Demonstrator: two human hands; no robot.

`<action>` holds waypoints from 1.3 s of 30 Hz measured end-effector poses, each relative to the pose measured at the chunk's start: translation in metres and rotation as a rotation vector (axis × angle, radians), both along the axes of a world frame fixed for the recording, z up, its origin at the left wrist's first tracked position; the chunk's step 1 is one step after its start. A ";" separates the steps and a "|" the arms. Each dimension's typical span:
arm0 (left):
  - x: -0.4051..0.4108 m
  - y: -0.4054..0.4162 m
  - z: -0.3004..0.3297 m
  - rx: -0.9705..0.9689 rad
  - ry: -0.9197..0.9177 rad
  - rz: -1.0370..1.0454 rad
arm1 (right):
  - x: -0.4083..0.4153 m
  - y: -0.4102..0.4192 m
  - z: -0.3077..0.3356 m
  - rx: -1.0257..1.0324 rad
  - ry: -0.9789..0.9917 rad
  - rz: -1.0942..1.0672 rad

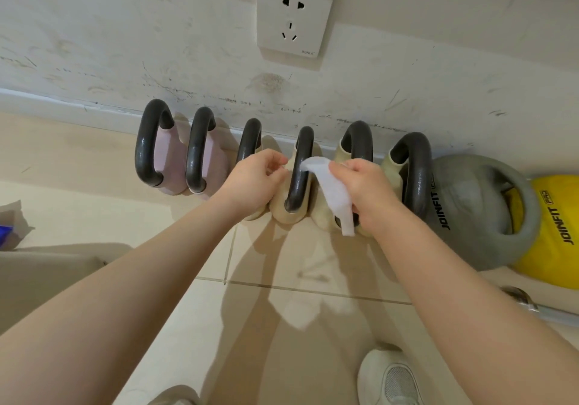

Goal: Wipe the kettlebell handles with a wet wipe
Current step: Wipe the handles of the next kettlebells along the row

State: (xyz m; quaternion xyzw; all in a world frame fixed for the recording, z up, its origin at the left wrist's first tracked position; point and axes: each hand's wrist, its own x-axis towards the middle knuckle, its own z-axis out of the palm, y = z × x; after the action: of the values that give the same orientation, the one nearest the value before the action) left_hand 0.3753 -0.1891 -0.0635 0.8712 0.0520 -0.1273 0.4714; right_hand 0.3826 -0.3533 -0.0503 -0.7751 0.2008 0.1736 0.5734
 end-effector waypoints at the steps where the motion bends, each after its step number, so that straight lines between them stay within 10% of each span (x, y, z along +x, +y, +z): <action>1: 0.003 -0.005 0.000 0.013 0.019 0.029 | 0.001 0.008 0.000 -0.088 -0.080 -0.103; 6: 0.016 -0.021 0.000 -0.055 0.113 0.071 | 0.010 0.033 0.005 -0.629 -0.428 0.013; 12: 0.015 -0.014 -0.001 -0.318 0.254 0.212 | 0.004 0.056 -0.010 0.199 0.112 0.015; 24: 0.014 -0.012 -0.005 -0.609 0.384 0.375 | 0.003 0.049 -0.017 0.382 0.067 -0.092; 33: 0.015 -0.012 0.014 -0.712 0.444 0.274 | 0.007 0.033 0.002 0.209 -0.043 -0.185; 39: 0.027 -0.022 0.006 -0.579 0.405 0.412 | 0.013 -0.004 0.022 -0.390 -0.521 -0.230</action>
State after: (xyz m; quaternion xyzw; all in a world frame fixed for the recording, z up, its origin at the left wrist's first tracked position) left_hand 0.4020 -0.2110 -0.0575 0.6313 0.2792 -0.2085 0.6928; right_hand 0.3953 -0.3574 -0.0286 -0.8607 0.1629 -0.1376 0.4623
